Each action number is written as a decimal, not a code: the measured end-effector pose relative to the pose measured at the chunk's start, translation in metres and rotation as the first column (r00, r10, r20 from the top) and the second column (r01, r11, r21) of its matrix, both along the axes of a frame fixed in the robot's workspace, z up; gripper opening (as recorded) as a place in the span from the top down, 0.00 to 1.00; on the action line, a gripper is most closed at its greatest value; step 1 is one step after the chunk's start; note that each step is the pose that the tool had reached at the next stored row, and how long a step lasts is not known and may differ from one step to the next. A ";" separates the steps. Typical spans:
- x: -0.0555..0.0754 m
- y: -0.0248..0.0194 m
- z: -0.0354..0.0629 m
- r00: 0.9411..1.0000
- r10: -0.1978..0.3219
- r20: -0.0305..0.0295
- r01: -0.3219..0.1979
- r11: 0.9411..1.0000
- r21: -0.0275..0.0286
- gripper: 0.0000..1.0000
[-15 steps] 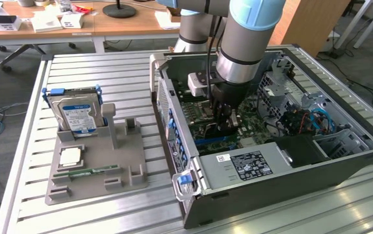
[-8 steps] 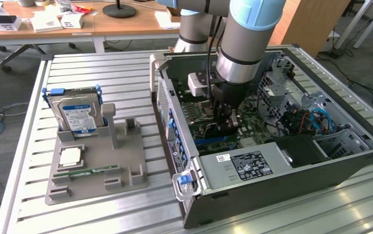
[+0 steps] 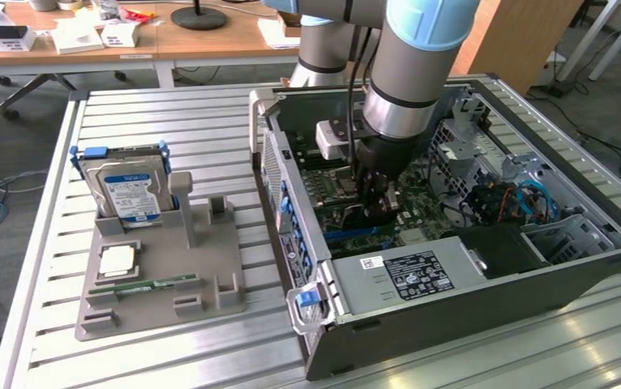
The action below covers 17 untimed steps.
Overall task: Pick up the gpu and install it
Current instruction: 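Insert the gpu into the slot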
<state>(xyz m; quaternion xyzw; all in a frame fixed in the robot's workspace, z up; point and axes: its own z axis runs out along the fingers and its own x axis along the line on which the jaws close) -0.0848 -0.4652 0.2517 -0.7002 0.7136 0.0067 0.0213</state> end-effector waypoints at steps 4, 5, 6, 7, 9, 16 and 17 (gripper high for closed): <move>0.002 -0.0001 0.0000 1.000 0.000 0.000 0.000 1.000 0.000 0.74; 0.002 -0.0001 0.0000 1.000 0.000 0.000 0.000 1.000 0.000 0.74; 0.003 0.0000 0.0000 1.000 0.000 0.000 0.000 1.000 0.000 0.74; 0.002 0.0000 0.0000 1.000 0.000 0.000 0.000 1.000 0.000 0.74; 0.001 0.0000 0.0000 1.000 0.000 0.000 0.000 1.000 0.000 0.74; 0.001 -0.0010 0.0000 1.000 0.000 0.000 0.000 1.000 0.000 0.74; 0.001 -0.0010 0.0000 1.000 0.000 0.000 0.000 1.000 0.000 0.74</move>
